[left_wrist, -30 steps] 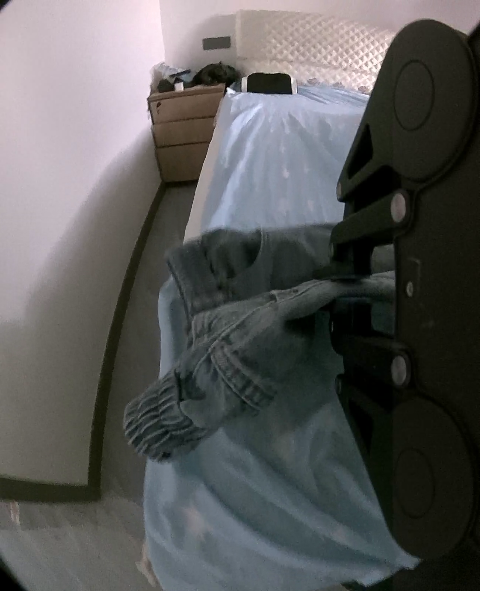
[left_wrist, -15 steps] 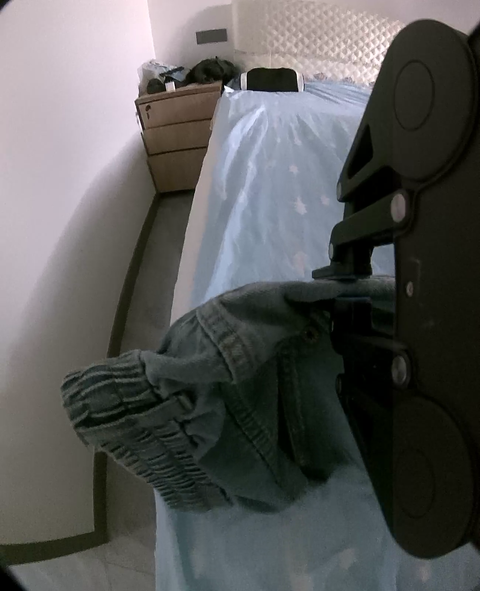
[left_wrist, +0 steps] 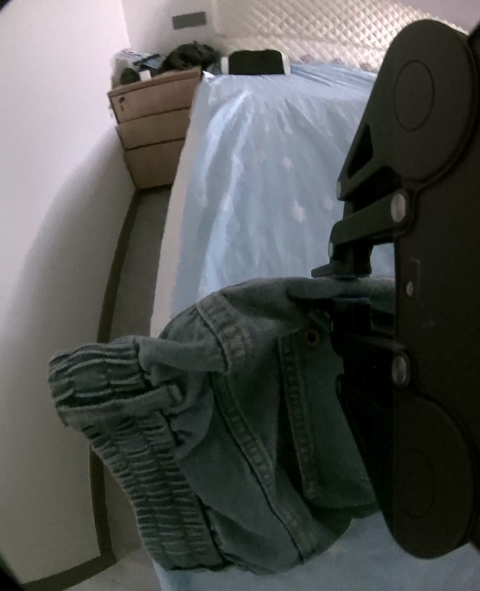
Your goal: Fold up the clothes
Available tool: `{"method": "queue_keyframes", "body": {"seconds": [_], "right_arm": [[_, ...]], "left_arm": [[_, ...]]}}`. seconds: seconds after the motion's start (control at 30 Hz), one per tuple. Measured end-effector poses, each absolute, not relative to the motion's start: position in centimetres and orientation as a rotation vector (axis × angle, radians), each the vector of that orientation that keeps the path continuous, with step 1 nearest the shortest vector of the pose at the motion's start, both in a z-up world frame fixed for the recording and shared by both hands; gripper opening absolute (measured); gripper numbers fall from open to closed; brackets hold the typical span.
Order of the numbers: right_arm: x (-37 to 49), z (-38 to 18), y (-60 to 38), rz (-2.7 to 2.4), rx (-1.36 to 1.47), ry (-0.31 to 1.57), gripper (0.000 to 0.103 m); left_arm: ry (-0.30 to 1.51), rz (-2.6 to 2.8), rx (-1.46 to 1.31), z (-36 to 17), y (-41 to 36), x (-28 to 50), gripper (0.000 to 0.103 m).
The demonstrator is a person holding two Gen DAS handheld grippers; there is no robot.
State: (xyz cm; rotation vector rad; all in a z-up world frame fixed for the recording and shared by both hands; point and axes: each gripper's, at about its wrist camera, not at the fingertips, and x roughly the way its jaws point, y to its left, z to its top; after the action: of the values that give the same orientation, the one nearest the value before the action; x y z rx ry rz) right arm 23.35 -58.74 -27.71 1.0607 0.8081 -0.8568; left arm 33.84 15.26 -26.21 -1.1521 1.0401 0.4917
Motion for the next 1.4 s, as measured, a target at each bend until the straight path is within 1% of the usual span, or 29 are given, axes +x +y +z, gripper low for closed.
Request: {"method": "queue_keyframes", "body": {"seconds": [0.07,0.1,0.13,0.17,0.2,0.23,0.27,0.43,0.63,0.8,0.9,1.0,1.07,1.1,1.3,1.4], "right_arm": [[23.5,-27.8,-58.7,-0.818,1.033,0.820,0.014],[23.5,-27.8,-58.7,-0.799,1.020,0.825,0.016],[23.5,-27.8,-58.6,-0.779,1.006,0.830,0.023],[23.5,-27.8,-58.6,-0.759,0.993,0.835,0.034],[23.6,-27.9,-58.6,-0.740,0.979,0.840,0.040],[23.2,-27.6,-58.5,-0.726,0.963,0.836,0.050],[22.8,-27.3,-58.4,-0.713,0.948,0.832,0.051],[19.2,-26.4,-58.4,-0.679,0.941,0.819,0.051],[12.0,-26.1,-59.3,-0.719,0.984,0.807,0.051],[7.8,-27.9,-60.5,-0.725,1.042,0.801,0.054],[7.2,-30.1,-60.7,-0.677,1.091,0.815,0.055],[6.5,-32.4,-60.9,-0.626,1.140,0.829,0.058],[6.5,-33.5,-61.1,-0.601,1.162,0.832,0.066],[6.7,-33.9,-61.2,-0.594,1.167,0.829,0.066],[8.3,-35.4,-61.6,-0.638,1.195,0.801,0.067],[7.5,-35.6,-61.7,-0.636,1.223,0.763,0.062]], "left_arm": [[1.053,0.482,-1.150,-26.4,15.1,34.1,0.016],[1.060,0.470,-1.152,-26.4,14.9,34.3,0.020],[1.066,0.452,-1.140,-26.1,14.5,34.5,0.028],[1.070,0.434,-1.125,-25.9,14.2,34.6,0.037],[1.071,0.417,-1.104,-25.5,13.7,34.7,0.041],[1.071,0.402,-1.080,-25.1,13.2,34.8,0.048],[1.076,0.383,-1.056,-24.7,12.6,34.8,0.050],[1.129,0.309,-0.980,-23.9,9.3,34.1,0.050],[1.193,0.240,-0.905,-22.7,4.9,31.1,0.050],[1.210,0.199,-0.862,-20.8,2.4,27.2,0.051],[1.208,0.188,-0.833,-19.6,1.7,24.8,0.051],[1.201,0.190,-0.794,-18.2,1.5,22.3,0.051],[1.195,0.193,-0.754,-17.3,1.7,20.6,0.051],[1.194,0.195,-0.730,-16.8,1.7,19.9,0.051],[1.189,0.209,-0.660,-15.5,1.9,15.9,0.051],[1.197,0.212,-0.647,-15.5,1.6,14.7,0.051]]}}
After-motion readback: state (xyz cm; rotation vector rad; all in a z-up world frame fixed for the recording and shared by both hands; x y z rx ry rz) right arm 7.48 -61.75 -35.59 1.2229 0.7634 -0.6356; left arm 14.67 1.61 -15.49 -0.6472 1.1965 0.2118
